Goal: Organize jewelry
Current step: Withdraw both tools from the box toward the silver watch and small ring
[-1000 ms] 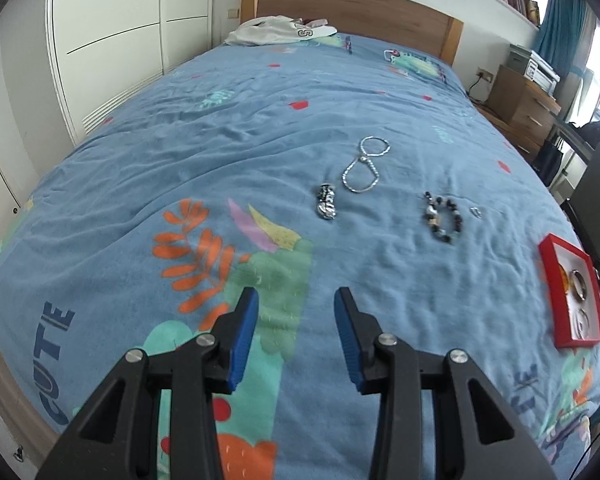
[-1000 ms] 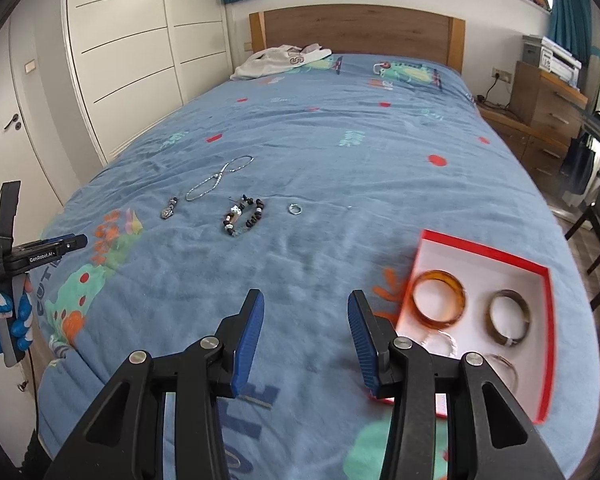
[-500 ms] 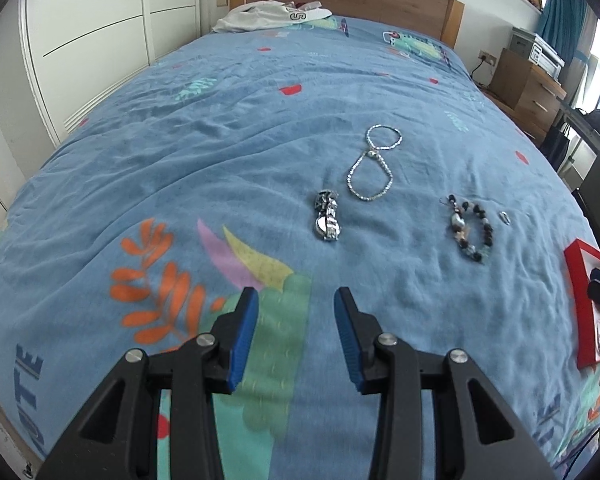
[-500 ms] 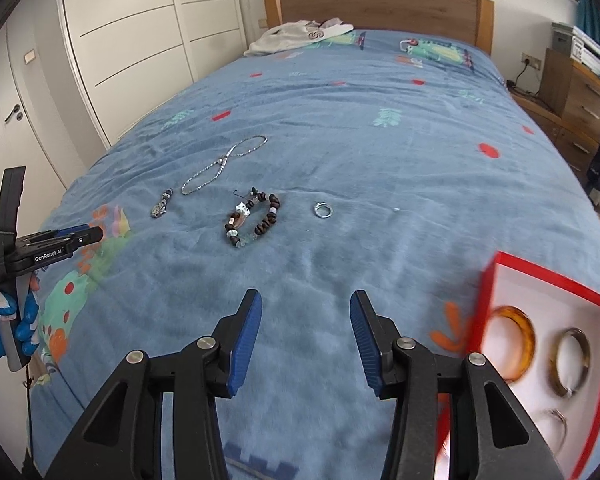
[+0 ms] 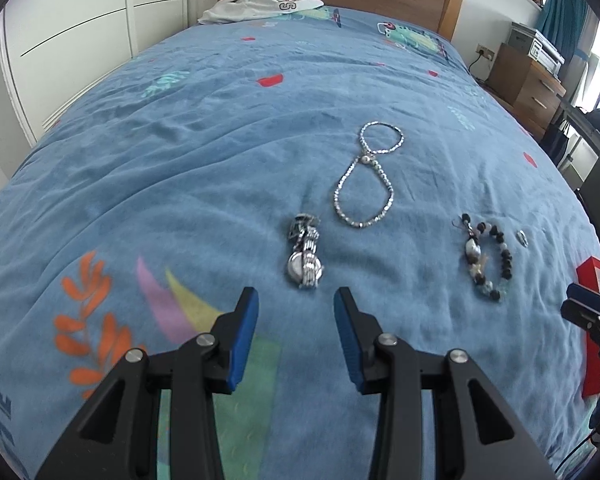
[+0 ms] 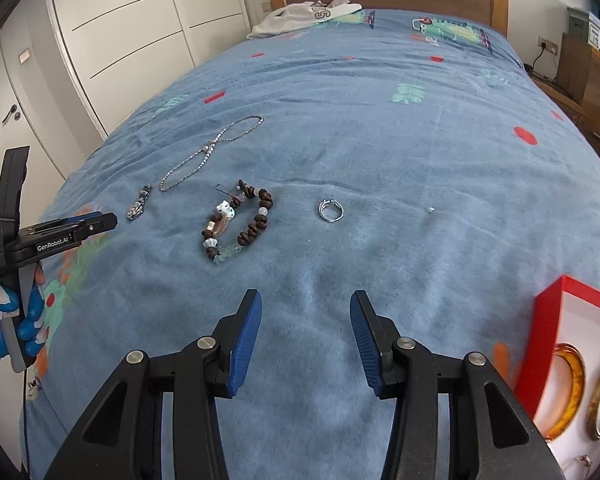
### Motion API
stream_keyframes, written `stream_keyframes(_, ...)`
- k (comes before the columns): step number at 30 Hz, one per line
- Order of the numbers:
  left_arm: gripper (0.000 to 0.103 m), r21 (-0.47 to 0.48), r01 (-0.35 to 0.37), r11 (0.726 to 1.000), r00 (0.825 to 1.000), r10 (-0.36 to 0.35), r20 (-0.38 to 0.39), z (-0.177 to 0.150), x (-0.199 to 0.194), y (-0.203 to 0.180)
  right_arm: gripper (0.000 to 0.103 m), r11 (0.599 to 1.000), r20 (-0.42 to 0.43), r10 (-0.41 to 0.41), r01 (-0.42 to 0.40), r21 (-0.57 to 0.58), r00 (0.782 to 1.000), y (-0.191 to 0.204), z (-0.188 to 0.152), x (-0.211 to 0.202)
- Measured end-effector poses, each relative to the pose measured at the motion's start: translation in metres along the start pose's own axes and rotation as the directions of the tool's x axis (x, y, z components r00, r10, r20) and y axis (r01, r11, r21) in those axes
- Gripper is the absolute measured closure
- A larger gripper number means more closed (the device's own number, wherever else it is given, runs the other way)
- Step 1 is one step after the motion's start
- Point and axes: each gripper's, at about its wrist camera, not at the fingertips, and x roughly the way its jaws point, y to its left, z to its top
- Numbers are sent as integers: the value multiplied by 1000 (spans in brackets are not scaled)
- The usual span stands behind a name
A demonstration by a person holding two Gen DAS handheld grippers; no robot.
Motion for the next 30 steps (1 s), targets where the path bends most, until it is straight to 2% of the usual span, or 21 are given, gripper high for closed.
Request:
stream_keyframes(7, 65, 15, -3, 1000, 1000, 3, -3, 10, 17, -2, 57, 1000, -9, 28, -28, 4, 1000, 5, 6, 19)
stream_keyframes(30, 66, 12, 2, 1000, 1000, -2, 3, 15, 43, 1, 57, 999, -1, -8, 8, 40, 1000, -17, 43, 63)
